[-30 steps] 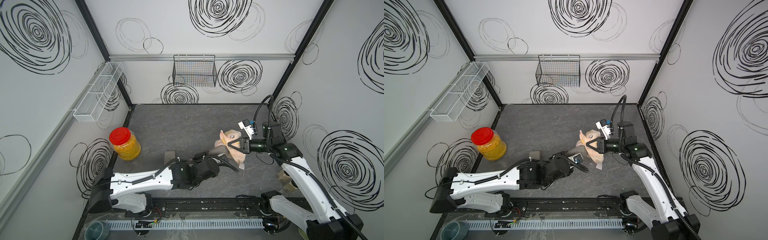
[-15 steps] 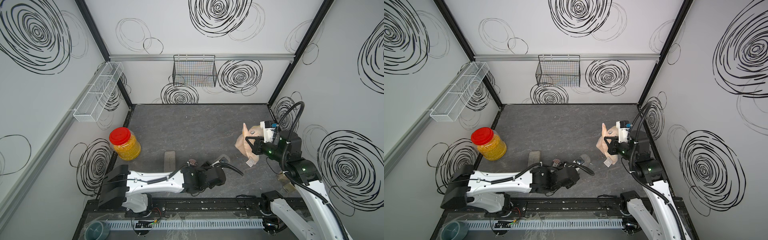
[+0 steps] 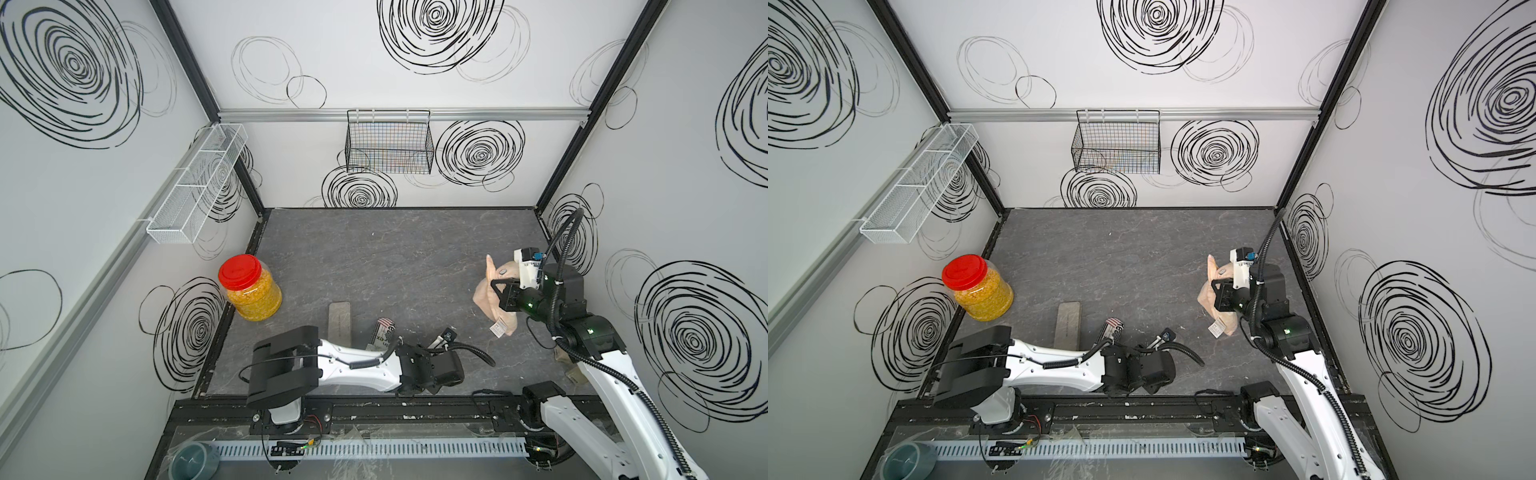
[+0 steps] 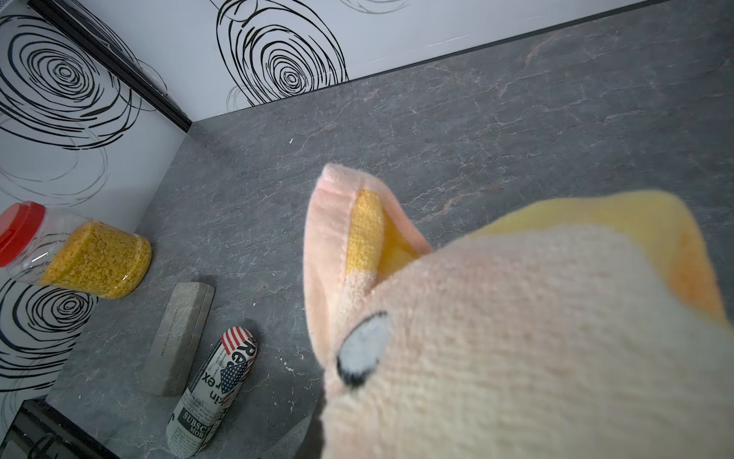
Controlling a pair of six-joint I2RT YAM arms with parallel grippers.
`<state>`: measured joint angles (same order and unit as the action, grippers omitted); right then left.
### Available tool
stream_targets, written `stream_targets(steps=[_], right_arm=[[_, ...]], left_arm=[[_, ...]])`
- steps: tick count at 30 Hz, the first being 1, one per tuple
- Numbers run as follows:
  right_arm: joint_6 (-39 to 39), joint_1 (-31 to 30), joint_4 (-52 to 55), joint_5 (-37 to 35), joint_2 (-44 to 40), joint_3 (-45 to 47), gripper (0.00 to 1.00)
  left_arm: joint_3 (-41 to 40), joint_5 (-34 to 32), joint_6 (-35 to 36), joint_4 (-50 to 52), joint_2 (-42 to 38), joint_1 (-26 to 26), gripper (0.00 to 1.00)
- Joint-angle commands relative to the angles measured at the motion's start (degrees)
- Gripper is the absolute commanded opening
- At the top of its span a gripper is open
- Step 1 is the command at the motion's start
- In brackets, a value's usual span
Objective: Wipe the eyeglass case
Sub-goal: Place the eyeglass case at the center of the board.
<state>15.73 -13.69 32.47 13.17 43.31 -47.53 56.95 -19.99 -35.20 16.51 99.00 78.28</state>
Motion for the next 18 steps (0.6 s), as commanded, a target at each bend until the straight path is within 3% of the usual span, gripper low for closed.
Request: stream_targets(steps=[1, 15, 18], right_arm=[[-0.8, 0.1, -3.0, 0.2, 0.6, 0.5, 0.00], [-0.7, 0.1, -7.1, 2.4, 4.9, -0.3, 0.00], [-1.4, 0.1, -9.7, 6.1, 6.8, -0.5, 0.00]], left_arm=[[0.2, 1.4, -0.6, -3.5, 1.4, -1.0, 0.64], [-3.3, 3.8, 1.3, -7.9, 2.2, -3.6, 0.70], [-3.8, 4.1, 1.4, -8.6, 1.5, -4.0, 0.73]])
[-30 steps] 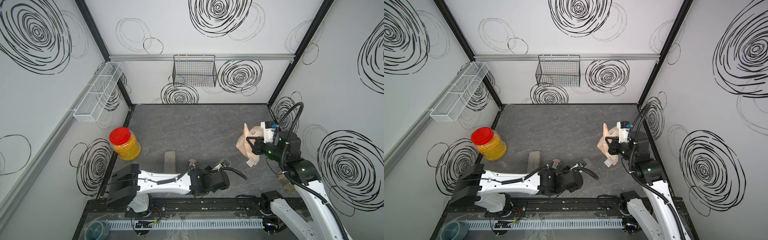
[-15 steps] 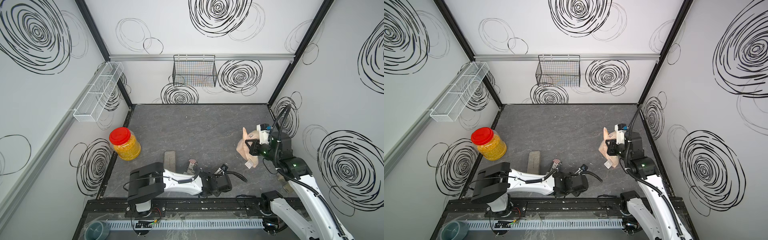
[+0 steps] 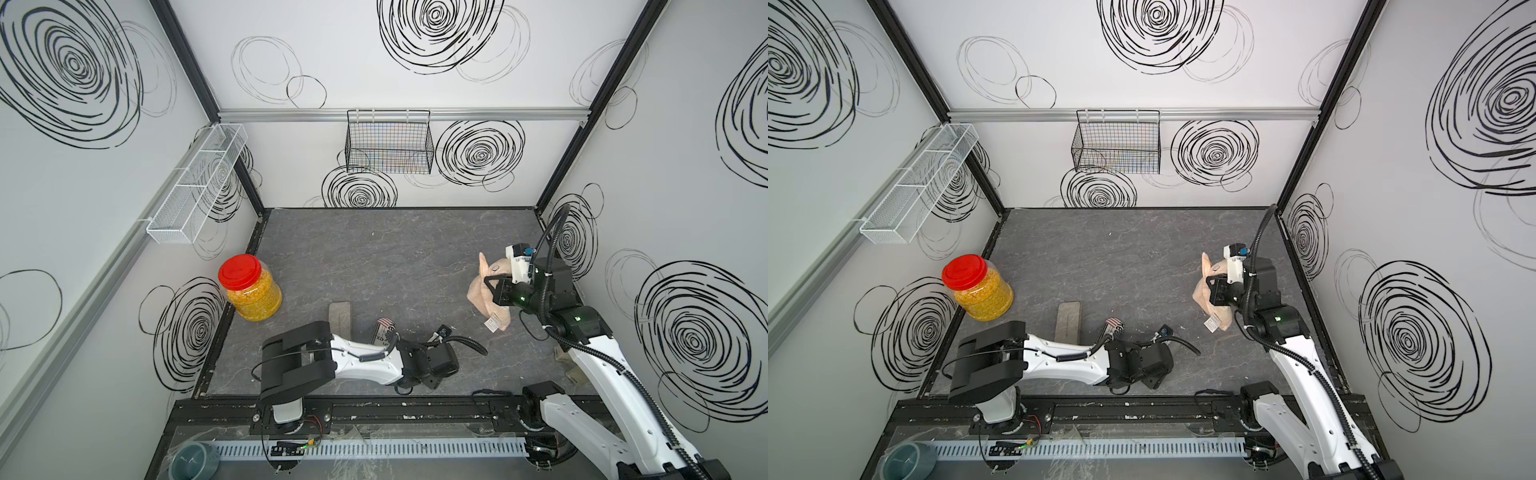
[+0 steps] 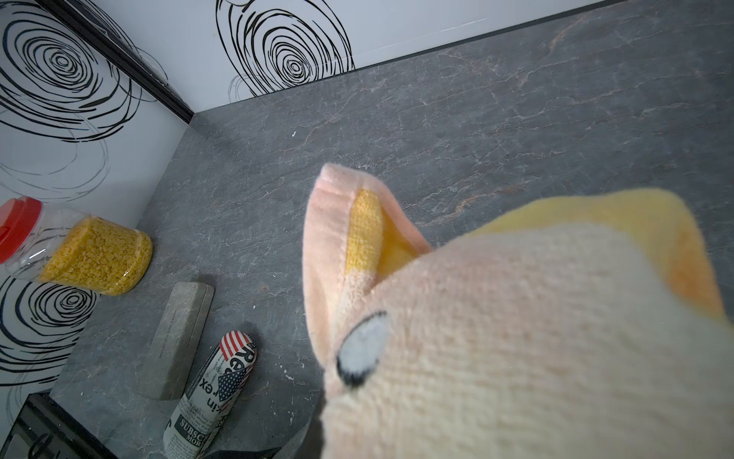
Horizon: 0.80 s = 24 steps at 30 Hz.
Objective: Wipe the eyeglass case
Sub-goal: Place the eyeglass case at the center of the board, then place the cleaning item at the center of the board.
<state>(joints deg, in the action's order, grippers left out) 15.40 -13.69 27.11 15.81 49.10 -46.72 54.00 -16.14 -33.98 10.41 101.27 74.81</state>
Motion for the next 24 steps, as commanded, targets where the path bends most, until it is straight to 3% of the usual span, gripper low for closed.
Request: stream_targets(steps=[1, 4, 11, 15, 24], right_arm=[[-0.9, 0.0, -5.2, 5.2, 1.9, -1.4, 0.00], [-0.2, -0.6, -9.9, 11.0, 4.9, -1.1, 0.00], [-1.0, -9.5, -16.8, 8.2, 16.6, -4.5, 0.00], [0.4, -14.1, -19.8, 9.0, 26.6, -8.5, 0.00], [3.3, -21.5, -22.2, 9.1, 46.6, -15.2, 0.00]], left_arm=[[-0.9, 0.6, 0.3, -2.6, -1.2, -0.7, 0.74], [-1.4, -0.6, 0.4, -1.7, -3.8, -1.2, 0.78], [-4.7, -0.5, 1.4, -0.7, -16.6, -6.4, 0.81], [-7.5, -0.6, 2.9, 0.7, -25.0, -11.6, 0.81], [-16.8, 5.9, 5.0, -3.8, -40.2, -27.3, 0.88]])
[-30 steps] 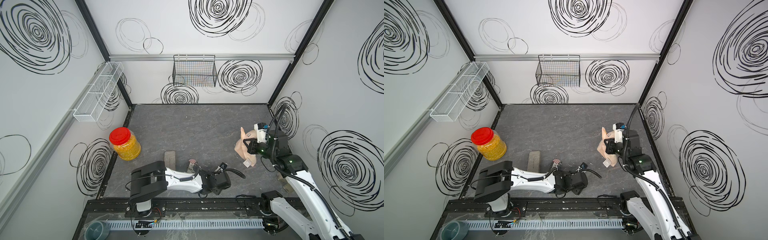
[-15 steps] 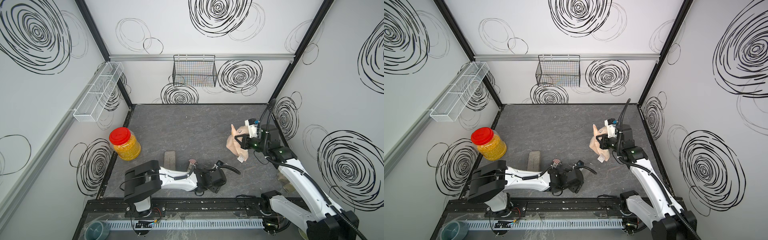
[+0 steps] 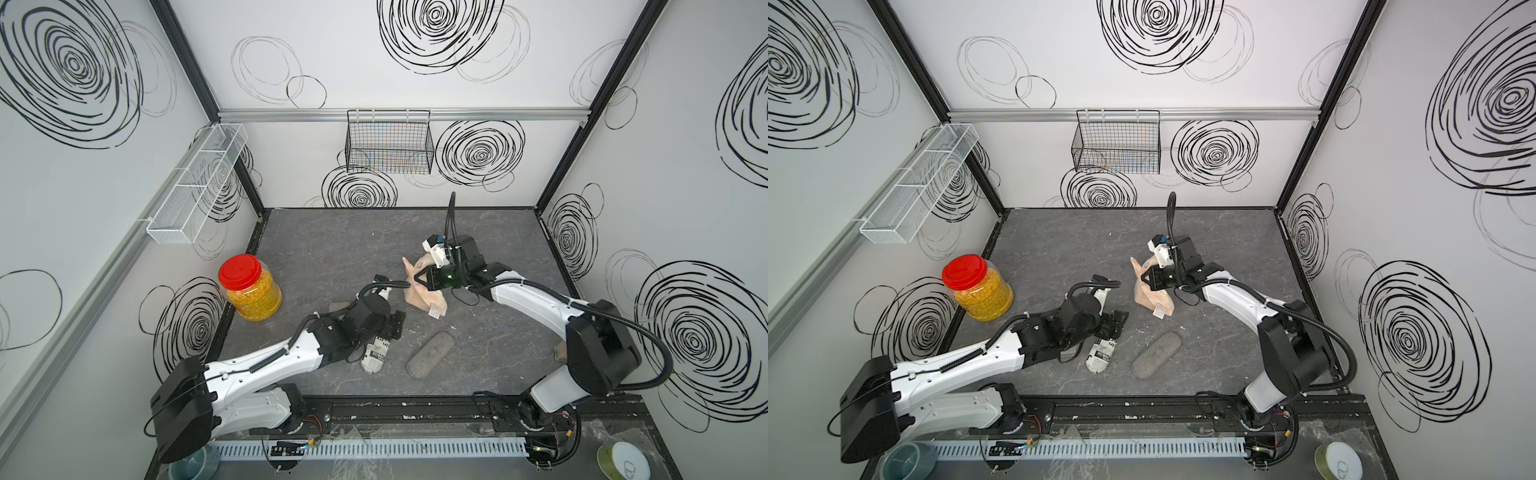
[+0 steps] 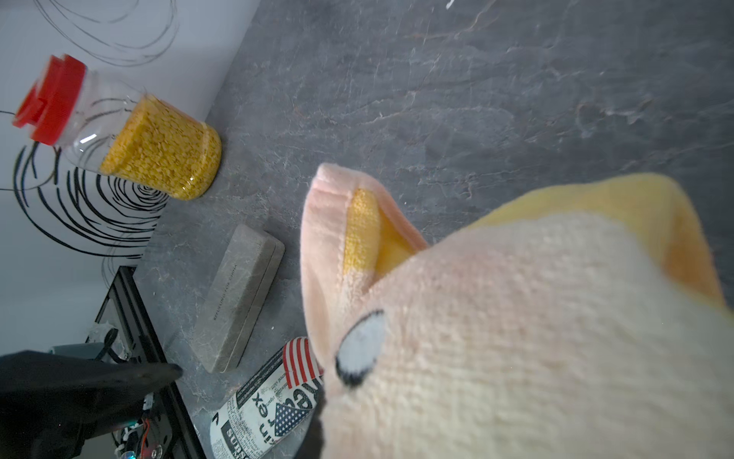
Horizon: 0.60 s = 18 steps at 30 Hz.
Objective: Wipe the eyeglass case
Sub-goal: Place the cleaning item at the center of the board.
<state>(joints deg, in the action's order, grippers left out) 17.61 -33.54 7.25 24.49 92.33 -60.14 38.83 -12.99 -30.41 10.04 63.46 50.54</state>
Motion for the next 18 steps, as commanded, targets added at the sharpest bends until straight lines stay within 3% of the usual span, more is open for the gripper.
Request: stream_targets(steps=[1, 5, 9, 18], right_arm=[[1.1, -2.3, -2.5, 0.2, 5.0, -2.3, 0.02], [1.7, -3.1, -1.9, -1.5, 8.5, -3.6, 0.15], [0.6, -3.5, 2.6, -5.2, 7.0, -4.8, 0.54], [-0.9, -2.4, 11.6, -13.2, -0.9, -4.1, 0.87]], left_arm=[[-2.2, 3.3, 1.6, -4.6, -2.8, -4.4, 0.90], [-3.1, 4.3, 0.7, -8.6, -3.4, -8.8, 0.99], [-6.1, 6.6, -1.5, -13.2, -5.7, -15.2, 0.99], [-7.1, 9.5, 1.0, -13.4, -8.0, -26.6, 0.99]])
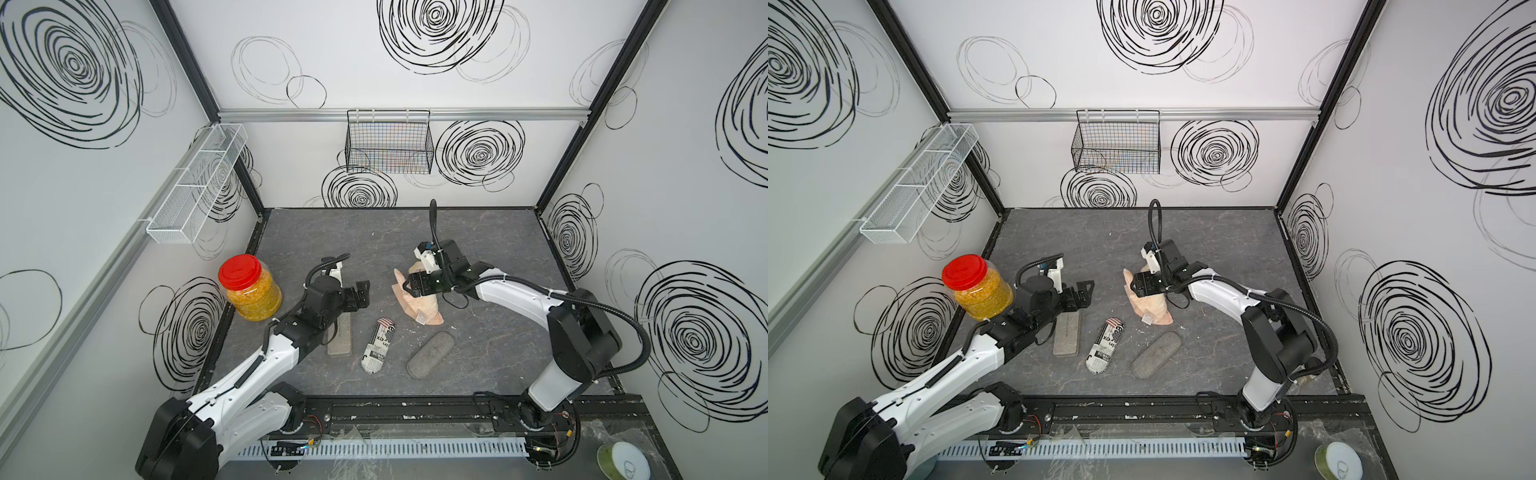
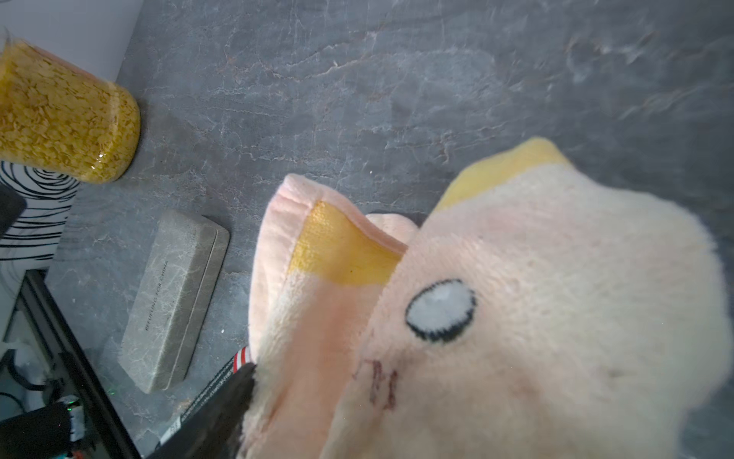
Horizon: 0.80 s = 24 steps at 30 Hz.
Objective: Wipe the eyeglass case
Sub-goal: Place the cleaning item at the center of the board.
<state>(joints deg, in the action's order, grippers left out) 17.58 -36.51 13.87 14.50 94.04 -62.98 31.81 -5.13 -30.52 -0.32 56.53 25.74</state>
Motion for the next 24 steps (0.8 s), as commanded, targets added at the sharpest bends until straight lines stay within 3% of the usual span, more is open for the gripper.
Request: stream_targets(steps=[1, 3, 13, 24], right_arm=[[-1.2, 1.0, 6.0, -3.1, -3.3, -1.4, 0.92], [-1.8, 1.4, 7.6, -3.6, -4.6, -1.7, 1.00], [-5.2, -0.1, 14.8, -5.1, -4.8, -6.3, 1.00], [-4.9, -7.1, 35.6, -31.2, 6.0, -20.3, 1.00]], left_arm=[[-0.2, 2.0, 1.3, -3.3, -1.1, -2.5, 0.99], [-0.5, 2.8, 1.4, -3.5, -1.2, -3.7, 0.99], [-1.8, 4.4, 1.5, -5.1, -1.0, -4.1, 0.99], [-2.1, 5.3, 1.5, -5.9, -0.8, -4.1, 0.99]])
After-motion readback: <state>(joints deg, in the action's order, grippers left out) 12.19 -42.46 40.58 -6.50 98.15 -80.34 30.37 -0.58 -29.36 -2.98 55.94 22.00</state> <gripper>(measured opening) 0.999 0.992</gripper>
